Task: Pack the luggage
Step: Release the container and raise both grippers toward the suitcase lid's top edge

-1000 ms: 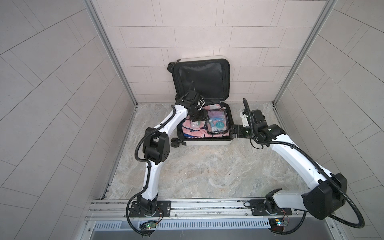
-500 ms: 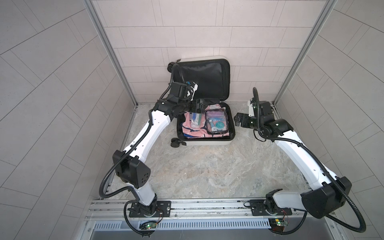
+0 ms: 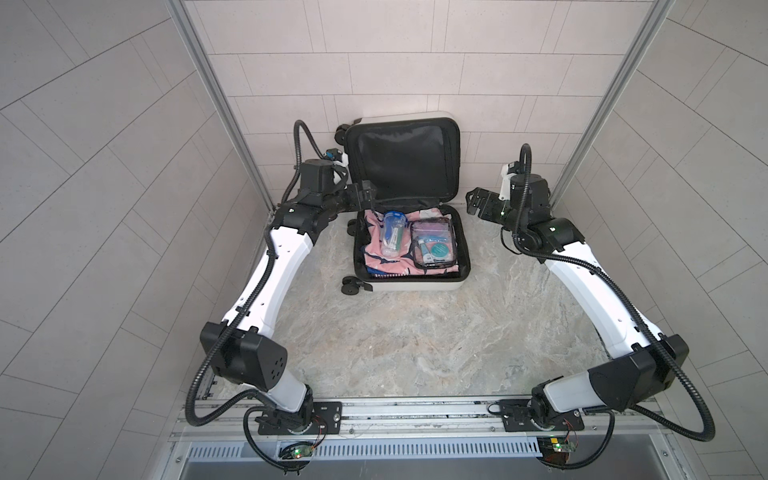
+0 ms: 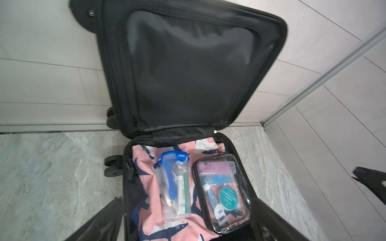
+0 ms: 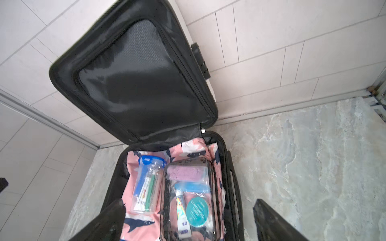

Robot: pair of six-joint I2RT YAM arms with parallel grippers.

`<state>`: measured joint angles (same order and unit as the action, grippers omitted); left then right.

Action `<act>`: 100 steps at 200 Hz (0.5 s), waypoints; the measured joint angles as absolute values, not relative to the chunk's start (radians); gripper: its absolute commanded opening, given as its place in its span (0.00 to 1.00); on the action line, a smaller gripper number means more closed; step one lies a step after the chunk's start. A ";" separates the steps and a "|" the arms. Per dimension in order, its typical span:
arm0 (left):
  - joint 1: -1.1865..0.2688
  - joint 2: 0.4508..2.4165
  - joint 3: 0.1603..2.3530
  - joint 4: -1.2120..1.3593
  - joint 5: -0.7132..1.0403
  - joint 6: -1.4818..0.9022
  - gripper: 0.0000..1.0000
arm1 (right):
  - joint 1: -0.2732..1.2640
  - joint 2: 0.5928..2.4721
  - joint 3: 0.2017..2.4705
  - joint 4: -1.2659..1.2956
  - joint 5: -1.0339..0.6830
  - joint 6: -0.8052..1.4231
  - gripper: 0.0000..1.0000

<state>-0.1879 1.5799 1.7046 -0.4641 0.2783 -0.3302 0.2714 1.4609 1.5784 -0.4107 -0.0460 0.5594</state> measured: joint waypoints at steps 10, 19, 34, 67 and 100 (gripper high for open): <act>-0.149 1.580 1.678 -0.432 0.290 -0.359 0.95 | 0.269 1.480 1.596 -0.387 -0.038 0.560 0.97; -0.112 1.581 1.655 -0.403 0.306 -0.389 0.93 | 0.265 1.499 1.613 -0.366 -0.033 0.560 0.97; -0.055 1.592 1.630 -0.330 0.348 -0.439 0.87 | 0.254 1.541 1.649 -0.332 -0.027 0.560 0.97; 0.025 1.674 1.623 -0.113 0.432 -0.534 0.83 | 0.219 1.661 1.736 -0.254 -0.019 0.542 0.95; 0.023 1.775 1.622 0.065 0.465 -0.542 0.79 | 0.193 1.789 1.801 -0.176 -0.016 0.477 0.90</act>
<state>0.0235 1.7752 1.6218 0.0654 0.4648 -0.5419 0.1932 1.7889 1.8011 -0.1761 -0.0162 0.4770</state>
